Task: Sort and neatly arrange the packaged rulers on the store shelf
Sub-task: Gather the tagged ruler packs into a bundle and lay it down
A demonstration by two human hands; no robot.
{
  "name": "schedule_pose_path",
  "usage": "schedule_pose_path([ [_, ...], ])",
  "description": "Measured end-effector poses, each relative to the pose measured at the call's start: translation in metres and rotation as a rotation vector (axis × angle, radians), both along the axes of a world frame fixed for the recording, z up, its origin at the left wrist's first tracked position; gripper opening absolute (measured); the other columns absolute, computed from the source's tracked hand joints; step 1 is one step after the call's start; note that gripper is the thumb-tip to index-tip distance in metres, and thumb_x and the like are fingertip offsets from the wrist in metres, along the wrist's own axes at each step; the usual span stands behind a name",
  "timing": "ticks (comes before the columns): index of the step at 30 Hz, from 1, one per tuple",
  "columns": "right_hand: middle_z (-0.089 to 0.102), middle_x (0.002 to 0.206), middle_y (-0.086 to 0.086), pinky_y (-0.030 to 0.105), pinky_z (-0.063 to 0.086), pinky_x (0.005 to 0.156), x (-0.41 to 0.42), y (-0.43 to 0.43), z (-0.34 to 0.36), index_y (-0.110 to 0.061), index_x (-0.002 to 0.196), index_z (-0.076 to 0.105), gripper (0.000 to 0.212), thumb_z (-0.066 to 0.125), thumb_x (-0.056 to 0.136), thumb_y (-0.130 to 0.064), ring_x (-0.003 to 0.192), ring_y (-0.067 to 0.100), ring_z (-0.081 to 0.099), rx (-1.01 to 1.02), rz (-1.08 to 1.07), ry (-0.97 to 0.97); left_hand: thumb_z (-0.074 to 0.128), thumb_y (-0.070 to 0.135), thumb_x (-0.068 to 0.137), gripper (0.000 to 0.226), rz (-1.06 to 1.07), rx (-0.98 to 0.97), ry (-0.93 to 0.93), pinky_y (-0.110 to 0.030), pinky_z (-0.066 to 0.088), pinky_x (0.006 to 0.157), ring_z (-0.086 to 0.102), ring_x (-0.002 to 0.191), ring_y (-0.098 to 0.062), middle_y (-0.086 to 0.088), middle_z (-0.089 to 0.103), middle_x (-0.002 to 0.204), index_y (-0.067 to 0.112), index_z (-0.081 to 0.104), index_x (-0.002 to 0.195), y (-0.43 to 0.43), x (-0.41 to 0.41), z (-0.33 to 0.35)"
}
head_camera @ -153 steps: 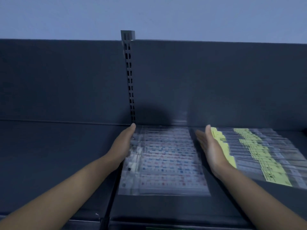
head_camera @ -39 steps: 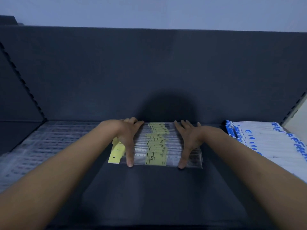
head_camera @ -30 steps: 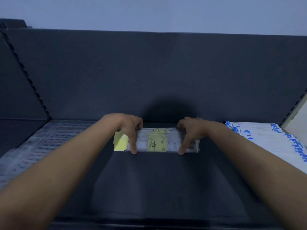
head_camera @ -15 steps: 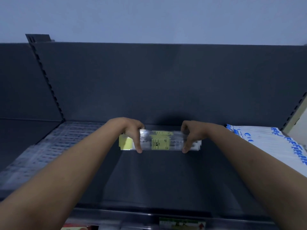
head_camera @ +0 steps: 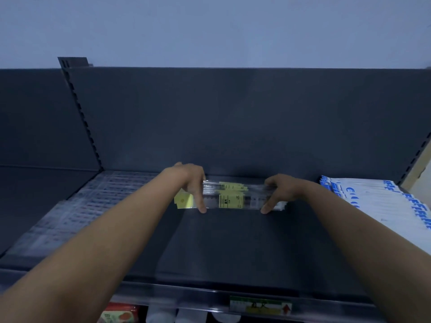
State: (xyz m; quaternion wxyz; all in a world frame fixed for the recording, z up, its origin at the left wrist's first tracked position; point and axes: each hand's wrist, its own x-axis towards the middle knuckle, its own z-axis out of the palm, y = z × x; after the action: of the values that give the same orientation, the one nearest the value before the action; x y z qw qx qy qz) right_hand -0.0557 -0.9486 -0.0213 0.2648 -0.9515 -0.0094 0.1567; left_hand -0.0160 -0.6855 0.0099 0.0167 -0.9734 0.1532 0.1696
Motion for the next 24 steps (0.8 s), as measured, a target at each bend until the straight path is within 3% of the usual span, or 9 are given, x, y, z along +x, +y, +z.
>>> schedule_pose_path([
  [2,0.061,0.077,-0.007,0.018,0.043,0.056,-0.008,-0.002,-0.005,-0.018,0.074,0.057,0.046,0.094,0.047,-0.026,0.07,0.008,0.056,0.08,-0.02,-0.113,0.087,0.062,0.039,0.06,0.024,-0.107,-0.036,-0.03,0.04,0.09,0.056,0.095,-0.014,0.011,0.064,0.094,0.026,0.064,0.081,0.012,-0.001,-0.005],
  [5,0.065,0.071,-0.003,0.018,0.047,0.057,-0.022,-0.006,-0.015,-0.012,0.074,0.063,0.041,0.093,0.047,-0.012,0.066,0.01,0.059,0.281,-0.128,-0.221,0.095,0.038,0.048,0.039,0.078,-0.555,0.038,-0.023,0.042,0.064,0.056,0.068,-0.01,0.008,0.062,0.067,0.017,0.065,0.061,0.038,-0.005,-0.023],
  [8,0.072,0.082,0.009,0.02,0.052,0.061,-0.033,-0.004,-0.031,-0.008,0.084,0.07,0.043,0.086,0.048,0.01,0.075,0.019,0.066,0.714,-0.329,-0.244,0.094,0.015,0.053,0.036,0.187,-0.975,0.089,-0.028,0.041,0.063,0.056,0.067,-0.019,-0.011,0.064,0.071,-0.003,0.069,0.07,0.048,-0.016,-0.046],
  [11,0.07,0.087,0.011,0.027,0.052,0.07,-0.035,0.007,-0.044,-0.01,0.085,0.068,0.049,0.075,0.048,0.023,0.082,0.023,0.065,0.891,-0.484,-0.321,0.093,0.004,0.052,0.036,0.306,-1.255,0.081,-0.025,0.053,0.07,0.065,0.077,-0.02,-0.009,0.072,0.083,0.002,0.072,0.081,0.042,-0.026,-0.064],
  [13,0.067,0.089,0.01,0.03,0.052,0.074,-0.034,0.014,-0.046,-0.012,0.083,0.068,0.049,0.07,0.05,0.023,0.084,0.023,0.062,0.909,-0.518,-0.35,0.091,-0.001,0.052,0.043,0.319,-1.313,0.06,-0.026,0.055,0.079,0.069,0.084,-0.019,-0.009,0.075,0.091,0.006,0.074,0.091,0.035,-0.028,-0.069],
  [16,0.064,0.088,0.011,0.028,0.05,0.065,-0.034,0.021,-0.045,-0.013,0.079,0.066,0.046,0.062,0.053,0.025,0.083,0.024,0.059,0.911,-0.573,-0.389,0.09,-0.006,0.05,0.047,0.313,-1.328,0.045,-0.03,0.055,0.086,0.069,0.088,-0.02,-0.01,0.075,0.094,0.007,0.075,0.093,0.024,-0.027,-0.068],
  [24,0.06,0.085,0.007,0.024,0.048,0.056,-0.024,0.02,-0.019,-0.012,0.081,0.065,0.044,0.053,0.063,0.027,0.078,0.019,0.056,1.074,-0.648,-0.463,0.086,-0.017,0.046,0.046,0.269,-1.416,0.05,-0.022,0.055,0.059,0.071,0.069,-0.015,-0.004,0.074,0.075,0.012,0.075,0.079,0.015,-0.009,-0.042],
])
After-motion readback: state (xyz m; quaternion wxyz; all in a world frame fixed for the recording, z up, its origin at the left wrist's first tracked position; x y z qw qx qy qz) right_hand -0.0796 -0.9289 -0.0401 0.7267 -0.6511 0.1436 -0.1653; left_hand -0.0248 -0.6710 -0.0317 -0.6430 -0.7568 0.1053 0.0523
